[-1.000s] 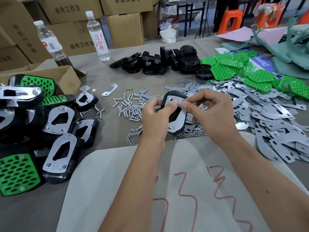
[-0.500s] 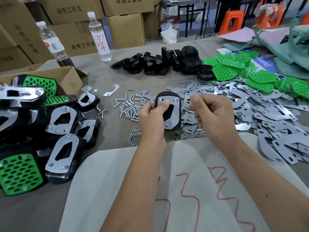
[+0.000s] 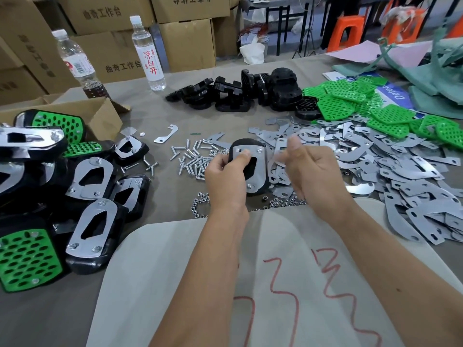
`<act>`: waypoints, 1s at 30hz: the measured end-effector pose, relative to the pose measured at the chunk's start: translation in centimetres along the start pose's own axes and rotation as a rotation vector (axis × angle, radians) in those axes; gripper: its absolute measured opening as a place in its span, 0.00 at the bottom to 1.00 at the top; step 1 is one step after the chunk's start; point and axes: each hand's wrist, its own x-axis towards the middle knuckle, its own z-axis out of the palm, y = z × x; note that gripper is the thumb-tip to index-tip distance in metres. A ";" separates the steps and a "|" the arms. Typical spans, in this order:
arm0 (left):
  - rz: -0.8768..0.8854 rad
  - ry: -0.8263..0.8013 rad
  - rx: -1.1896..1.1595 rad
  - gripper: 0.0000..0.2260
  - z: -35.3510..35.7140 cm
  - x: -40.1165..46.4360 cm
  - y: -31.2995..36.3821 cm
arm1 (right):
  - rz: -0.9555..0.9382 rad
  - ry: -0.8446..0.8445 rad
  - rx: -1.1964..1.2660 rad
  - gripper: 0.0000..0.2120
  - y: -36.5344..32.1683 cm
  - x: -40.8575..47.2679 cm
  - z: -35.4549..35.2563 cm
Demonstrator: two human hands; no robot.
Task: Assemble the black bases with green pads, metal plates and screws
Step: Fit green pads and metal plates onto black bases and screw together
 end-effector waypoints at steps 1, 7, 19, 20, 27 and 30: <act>-0.015 0.037 -0.021 0.09 -0.1 0.1 0.1 | -0.003 0.024 0.002 0.42 0.0 0.0 -0.2; 0.019 0.107 -0.053 0.10 -1.1 1.0 0.8 | -0.057 -0.236 -0.373 0.16 0.8 0.5 -1.2; -0.032 0.099 0.011 0.10 -1.5 0.9 1.1 | -0.020 -0.551 -0.736 0.04 0.1 0.9 -0.6; -0.035 0.101 0.023 0.10 -1.5 0.9 1.1 | -0.030 -0.557 -0.750 0.04 0.1 0.8 -0.5; -0.076 0.064 0.027 0.12 -1.4 0.7 1.4 | 0.018 -0.284 -0.482 0.12 0.4 0.6 -0.4; -0.074 0.051 0.018 0.08 -1.2 0.6 1.2 | 0.023 -0.127 -0.214 0.10 0.1 0.6 -0.3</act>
